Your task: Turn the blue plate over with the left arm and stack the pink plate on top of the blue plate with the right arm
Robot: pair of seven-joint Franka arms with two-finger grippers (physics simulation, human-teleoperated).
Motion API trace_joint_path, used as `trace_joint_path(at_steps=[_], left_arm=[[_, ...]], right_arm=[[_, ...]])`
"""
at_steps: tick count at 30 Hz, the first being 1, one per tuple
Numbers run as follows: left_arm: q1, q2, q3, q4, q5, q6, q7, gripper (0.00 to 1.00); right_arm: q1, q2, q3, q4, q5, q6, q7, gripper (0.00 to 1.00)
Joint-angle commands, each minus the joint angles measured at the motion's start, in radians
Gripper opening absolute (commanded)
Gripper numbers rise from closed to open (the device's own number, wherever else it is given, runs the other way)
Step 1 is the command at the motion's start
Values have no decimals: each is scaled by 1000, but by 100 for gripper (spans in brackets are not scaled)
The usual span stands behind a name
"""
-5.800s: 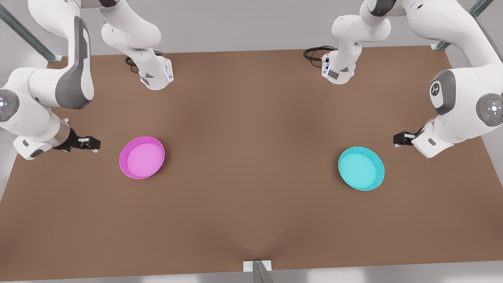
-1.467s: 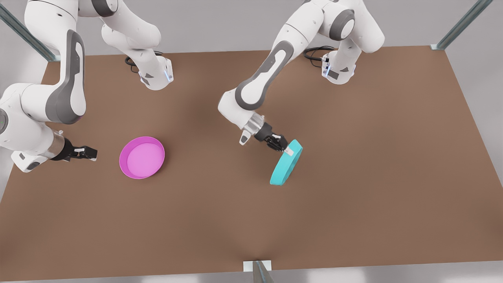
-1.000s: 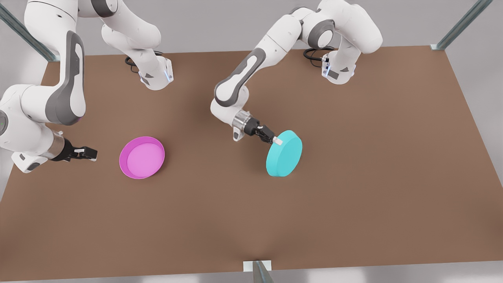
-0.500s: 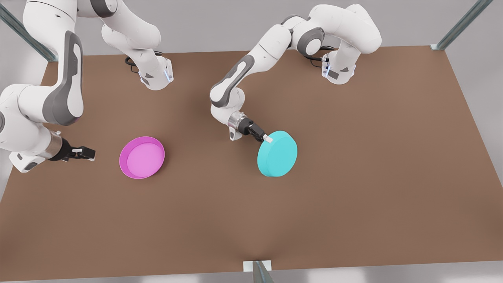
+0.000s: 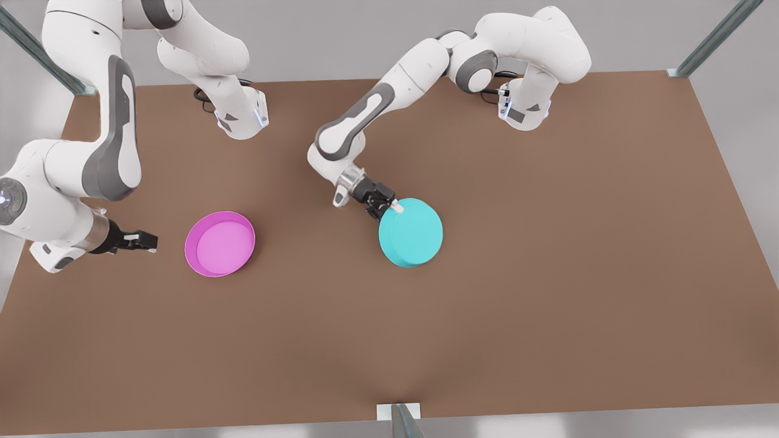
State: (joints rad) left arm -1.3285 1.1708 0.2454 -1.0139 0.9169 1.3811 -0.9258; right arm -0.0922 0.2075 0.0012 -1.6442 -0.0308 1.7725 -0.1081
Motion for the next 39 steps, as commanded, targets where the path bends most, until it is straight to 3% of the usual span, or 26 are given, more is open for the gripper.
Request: trace_joint_path(at_steps=[1, 6, 11, 15, 25, 28, 31, 34, 36, 38, 39], left_arm=[[0, -2, 0, 0, -179, 12, -19, 100], [0, -10, -1, 46, -319, 58, -105, 100], [0, -13, 0, 75, -375, 92, -123, 100], [6, -23, 2, 90, -391, 95, -130, 100], [20, -30, -32, 181, -487, 92, -134, 100], [28, -135, -37, 261, -730, 96, -156, 100], [290, -309, -44, 244, -993, 95, -53, 100], [603, -399, -37, 239, -1101, -45, 369, 100], [775, -497, -31, 144, -1107, -82, 610, 100], [862, -539, 72, 143, -1103, -149, 874, 100], [867, -568, 117, 140, -1096, -148, 929, 100]], right_arm=[[0, -2, 0, -8, 0, 7, -8, 100], [3, -123, 8, -302, 23, 171, -104, 100], [17, -59, 0, -411, 94, 361, -251, 100], [2, 62, -78, -401, 180, 397, -499, 100], [-7, 214, -133, -396, 325, 440, -745, 100], [-11, 250, -142, -393, 333, 447, -795, 97], [-11, 266, -156, -397, 391, 443, -871, 92], [-6, 277, -156, -397, 397, 443, -880, 80], [-4, 286, -156, -399, 404, 444, -886, 74], [-3, 286, -156, -397, 404, 444, -886, 58], [-1, 286, -156, -397, 404, 444, -886, 57]])
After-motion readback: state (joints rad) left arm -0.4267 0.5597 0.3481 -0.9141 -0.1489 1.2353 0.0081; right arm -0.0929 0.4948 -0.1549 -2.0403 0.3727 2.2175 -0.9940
